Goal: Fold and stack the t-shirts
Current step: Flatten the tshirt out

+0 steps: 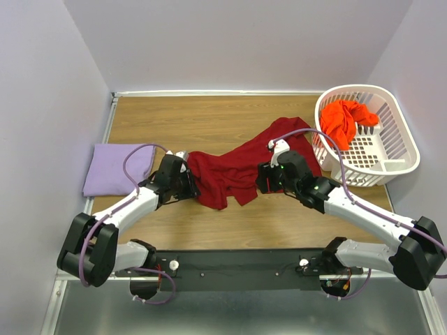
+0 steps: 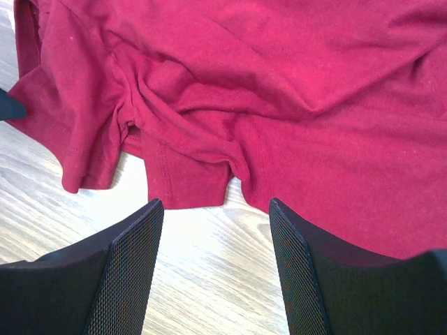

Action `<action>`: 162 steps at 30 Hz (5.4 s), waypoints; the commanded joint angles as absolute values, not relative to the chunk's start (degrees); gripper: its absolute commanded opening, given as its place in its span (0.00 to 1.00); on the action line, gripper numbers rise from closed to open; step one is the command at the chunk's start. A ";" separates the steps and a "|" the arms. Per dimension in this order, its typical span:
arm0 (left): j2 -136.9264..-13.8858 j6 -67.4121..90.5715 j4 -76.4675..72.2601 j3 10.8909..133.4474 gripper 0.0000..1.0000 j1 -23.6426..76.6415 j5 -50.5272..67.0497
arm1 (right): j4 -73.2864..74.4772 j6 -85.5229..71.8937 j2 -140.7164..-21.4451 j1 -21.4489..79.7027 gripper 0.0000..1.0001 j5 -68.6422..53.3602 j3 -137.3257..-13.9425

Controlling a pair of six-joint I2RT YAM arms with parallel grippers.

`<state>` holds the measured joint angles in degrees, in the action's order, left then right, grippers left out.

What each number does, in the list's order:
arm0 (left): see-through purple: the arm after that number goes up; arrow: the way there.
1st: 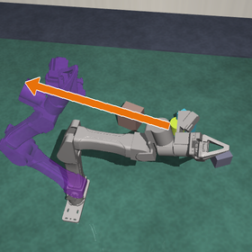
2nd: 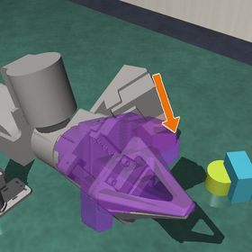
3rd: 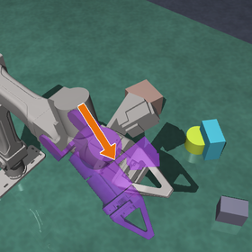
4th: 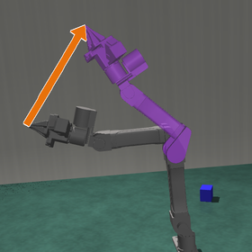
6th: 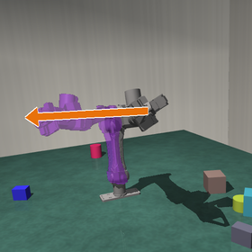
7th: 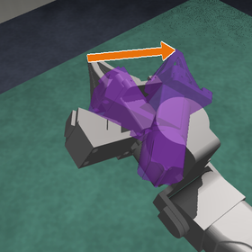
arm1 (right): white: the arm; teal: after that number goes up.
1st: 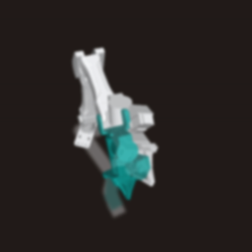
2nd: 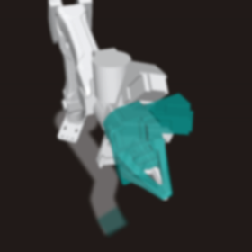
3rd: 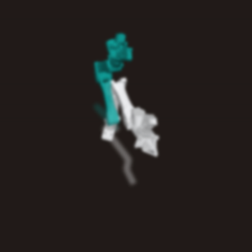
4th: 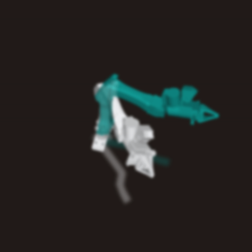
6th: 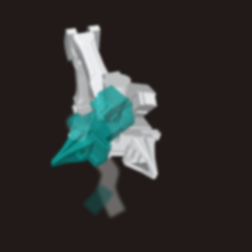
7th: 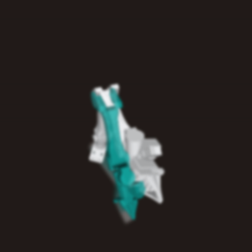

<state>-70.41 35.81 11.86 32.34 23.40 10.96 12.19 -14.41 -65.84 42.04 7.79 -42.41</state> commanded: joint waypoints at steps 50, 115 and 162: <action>-60.30 29.53 6.77 40.43 0.00 -11.87 -0.97 | 28.12 -31.72 -77.25 33.93 0.63 12.67 -43.59; -62.51 31.82 17.94 110.84 0.00 -11.07 8.35 | 38.41 -9.50 -71.23 16.26 0.00 12.84 -111.62; -102.99 23.73 -2.55 79.71 0.00 -3.60 7.73 | 1.85 6.68 -101.75 12.31 0.00 17.32 -70.74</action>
